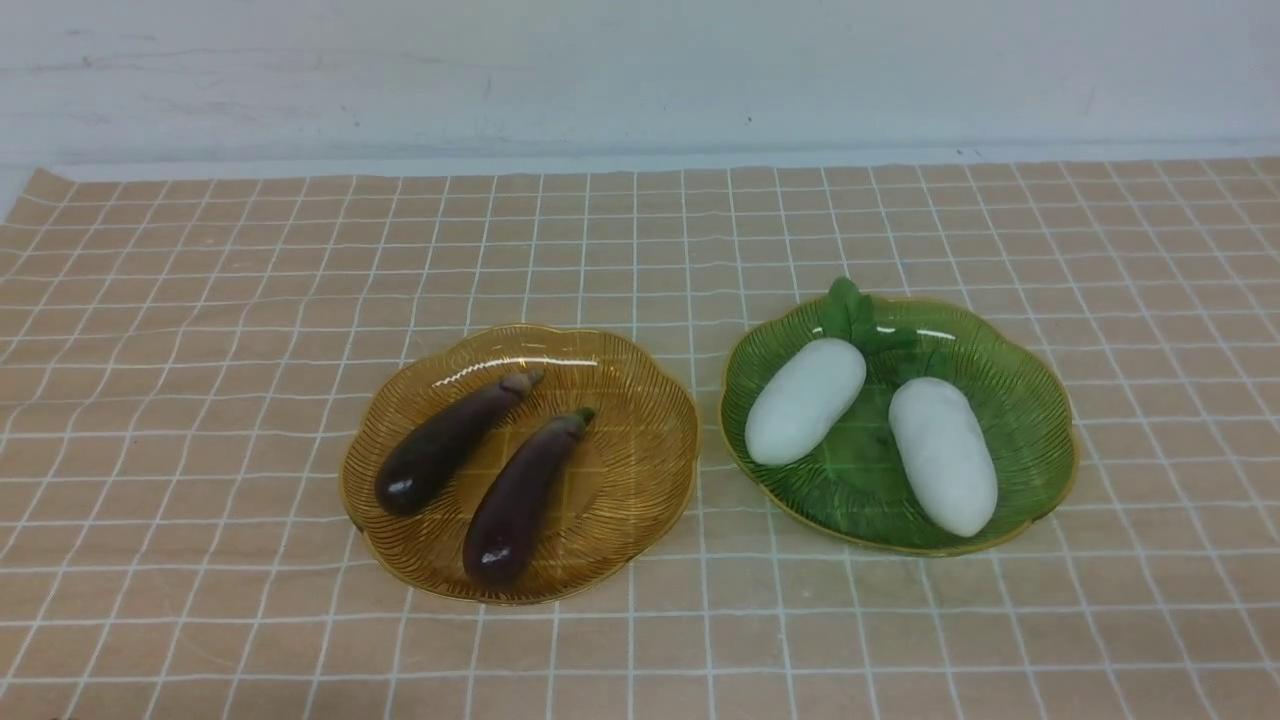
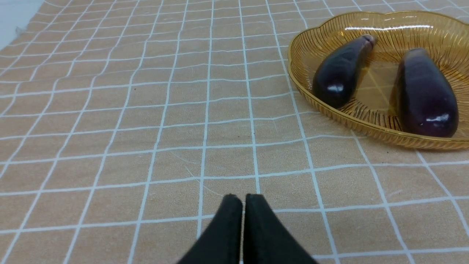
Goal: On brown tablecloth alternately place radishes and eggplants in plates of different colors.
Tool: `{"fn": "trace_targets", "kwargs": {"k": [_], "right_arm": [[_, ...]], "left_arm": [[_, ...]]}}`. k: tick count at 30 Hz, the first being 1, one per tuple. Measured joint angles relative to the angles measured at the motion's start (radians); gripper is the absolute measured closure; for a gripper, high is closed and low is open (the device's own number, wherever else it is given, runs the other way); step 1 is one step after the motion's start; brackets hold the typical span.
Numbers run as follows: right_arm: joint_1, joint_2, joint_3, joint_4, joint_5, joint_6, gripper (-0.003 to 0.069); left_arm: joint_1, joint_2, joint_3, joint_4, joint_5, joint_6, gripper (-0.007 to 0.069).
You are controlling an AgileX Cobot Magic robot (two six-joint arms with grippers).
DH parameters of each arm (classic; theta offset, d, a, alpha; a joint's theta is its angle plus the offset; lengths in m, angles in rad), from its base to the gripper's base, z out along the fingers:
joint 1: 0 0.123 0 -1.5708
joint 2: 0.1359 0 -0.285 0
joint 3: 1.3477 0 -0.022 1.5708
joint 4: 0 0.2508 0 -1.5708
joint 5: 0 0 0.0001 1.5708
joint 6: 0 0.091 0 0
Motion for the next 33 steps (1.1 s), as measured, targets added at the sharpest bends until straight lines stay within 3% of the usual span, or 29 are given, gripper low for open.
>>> {"fn": "trace_targets", "kwargs": {"k": [4,6,33], "right_arm": [[-0.069,-0.009,0.128,-0.003,0.030,0.008,0.0674],[-0.101,-0.009,0.154,0.001,0.133,0.027,0.0674],[-0.103,-0.009,0.156,0.001,0.161,0.045,0.0674]], "left_arm": [[0.000,0.000,0.000,0.000,0.000,0.000,0.0628],[0.001,-0.001,0.000,0.000,0.000,0.000,0.0628],[0.001,-0.001,0.000,0.000,0.000,0.000,0.0628]]}}
